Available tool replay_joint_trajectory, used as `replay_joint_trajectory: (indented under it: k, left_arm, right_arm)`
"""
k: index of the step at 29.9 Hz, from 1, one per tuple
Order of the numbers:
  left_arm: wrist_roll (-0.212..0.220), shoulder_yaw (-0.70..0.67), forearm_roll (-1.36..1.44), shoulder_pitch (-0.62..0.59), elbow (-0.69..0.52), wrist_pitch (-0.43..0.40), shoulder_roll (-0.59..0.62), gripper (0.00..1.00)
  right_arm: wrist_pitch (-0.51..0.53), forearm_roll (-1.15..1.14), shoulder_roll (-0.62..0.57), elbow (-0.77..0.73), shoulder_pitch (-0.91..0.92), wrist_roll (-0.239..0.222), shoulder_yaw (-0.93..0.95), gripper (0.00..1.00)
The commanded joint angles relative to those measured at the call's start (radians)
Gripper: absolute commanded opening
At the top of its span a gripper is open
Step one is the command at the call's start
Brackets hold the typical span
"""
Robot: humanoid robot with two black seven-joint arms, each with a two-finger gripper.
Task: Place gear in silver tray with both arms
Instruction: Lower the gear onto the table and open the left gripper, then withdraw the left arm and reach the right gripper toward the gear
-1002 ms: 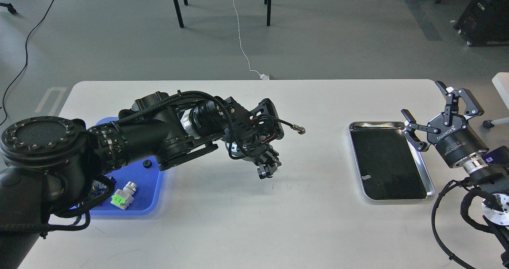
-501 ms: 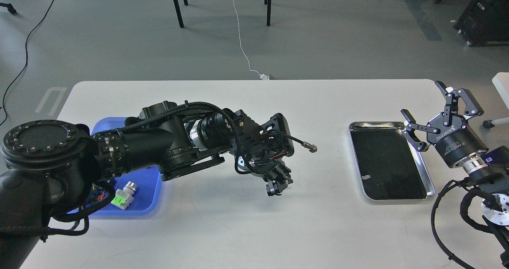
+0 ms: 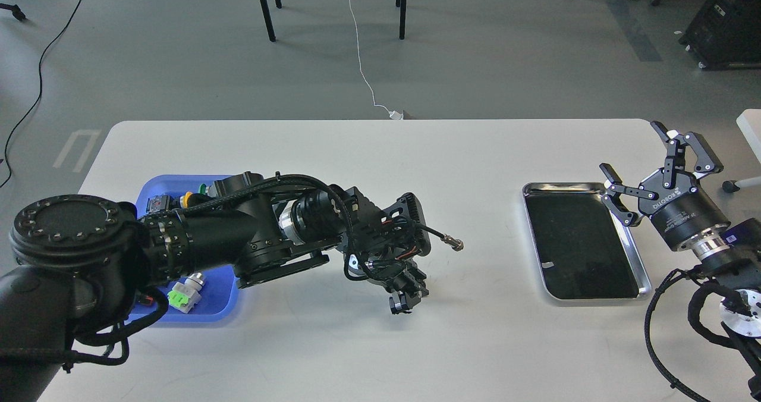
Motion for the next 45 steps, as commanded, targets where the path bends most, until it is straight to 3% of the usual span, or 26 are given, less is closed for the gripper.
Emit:
replay_joint_trajectory:
  k: [1, 9, 14, 19, 22, 30, 36, 37, 39, 42, 45]
  left_arm:
    - [0.0, -0.008, -0.003, -0.002, 0.0, -0.001, 0.0, 0.71]
    - [0.0, -0.04, -0.043, -0.028, -0.014, -0.001, 0.0, 0.88]
    - [0.0, -0.107, -0.161, -0.118, -0.113, -0.001, 0.0, 0.92]
    - [0.0, -0.235, -0.406, -0.156, -0.158, -0.001, 0.006, 0.93]
    - [0.0, -0.362, -0.689, -0.134, -0.158, -0.001, 0.113, 0.93]
    - [0.0, -0.495, -1.354, 0.14, -0.158, 0.021, 0.403, 0.98]
    - [0.0, -0.695, -1.449, 0.36, -0.16, 0.04, 0.49, 0.98]
    - [0.0, -0.826, -1.451, 0.489, -0.161, 0.035, 0.507, 0.98]
    - [0.0, -0.905, -1.452, 0.559, -0.161, 0.034, 0.515, 0.98]
    - [0.0, -1.005, -1.469, 0.651, -0.163, 0.016, 0.514, 0.98]
    - [0.0, -1.045, -1.505, 0.702, -0.161, -0.001, 0.514, 0.98]
  right_arm:
    - [0.0, 0.0, 0.0, 0.001, 0.0, 0.0, 0.0, 1.0]
    - [0.0, 0.0, 0.0, 0.001, -0.001, 0.0, 0.0, 1.0]
    - [0.0, 0.0, -0.002, 0.001, -0.001, 0.0, 0.0, 1.0]
    - [0.0, 0.0, -0.002, 0.004, 0.0, 0.0, -0.001, 1.0]
    - [0.0, -0.014, -0.022, 0.01, 0.0, 0.0, -0.006, 1.0]
    - [0.0, -0.315, -0.071, 0.141, 0.02, 0.0, -0.017, 1.0]
    - [0.0, -0.603, -0.089, 0.217, 0.089, 0.015, -0.061, 1.0]
    - [0.0, -0.771, -0.137, 0.273, 0.168, 0.049, -0.138, 1.0]
    - [0.0, -0.886, -0.164, 0.306, 0.236, 0.089, -0.205, 1.0]
    - [0.0, -1.081, -0.212, 0.341, 0.375, 0.19, -0.326, 1.0]
    - [0.0, -1.295, -0.231, 0.347, 0.555, 0.202, -0.514, 1.0]
